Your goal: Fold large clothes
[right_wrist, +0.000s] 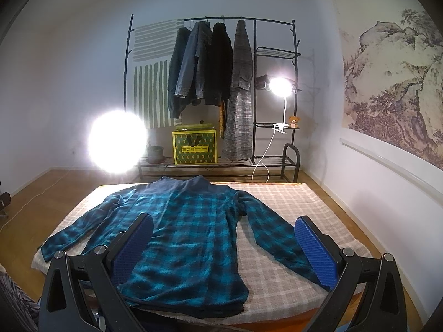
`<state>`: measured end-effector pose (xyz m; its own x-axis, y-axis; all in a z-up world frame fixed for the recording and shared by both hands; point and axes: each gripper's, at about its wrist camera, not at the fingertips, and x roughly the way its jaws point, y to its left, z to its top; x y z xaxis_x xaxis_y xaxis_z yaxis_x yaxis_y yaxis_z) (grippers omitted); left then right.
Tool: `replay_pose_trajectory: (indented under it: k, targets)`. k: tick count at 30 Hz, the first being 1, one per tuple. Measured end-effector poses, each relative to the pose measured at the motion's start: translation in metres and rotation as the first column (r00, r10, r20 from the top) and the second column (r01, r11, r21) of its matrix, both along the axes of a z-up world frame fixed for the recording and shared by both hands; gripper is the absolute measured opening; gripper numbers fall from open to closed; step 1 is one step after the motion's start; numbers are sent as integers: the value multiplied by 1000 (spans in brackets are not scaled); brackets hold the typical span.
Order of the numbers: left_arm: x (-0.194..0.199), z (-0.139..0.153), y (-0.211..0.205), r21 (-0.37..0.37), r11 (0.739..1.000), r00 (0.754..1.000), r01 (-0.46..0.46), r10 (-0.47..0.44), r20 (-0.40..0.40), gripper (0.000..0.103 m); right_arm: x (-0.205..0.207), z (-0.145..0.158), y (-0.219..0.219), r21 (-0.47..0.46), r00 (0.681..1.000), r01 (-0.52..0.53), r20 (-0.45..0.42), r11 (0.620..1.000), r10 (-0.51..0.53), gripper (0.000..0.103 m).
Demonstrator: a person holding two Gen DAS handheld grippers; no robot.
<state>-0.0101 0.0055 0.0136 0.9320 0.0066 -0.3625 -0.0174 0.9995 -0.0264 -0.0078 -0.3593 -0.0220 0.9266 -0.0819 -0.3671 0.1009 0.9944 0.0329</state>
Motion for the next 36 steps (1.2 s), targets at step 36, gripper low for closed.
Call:
replay_pose_trajectory:
  k: [36]
  targets:
    - [108, -56, 105, -33, 991, 985, -132, 128, -117, 102, 92, -10, 61, -33, 993, -114, -33, 993, 113, 103]
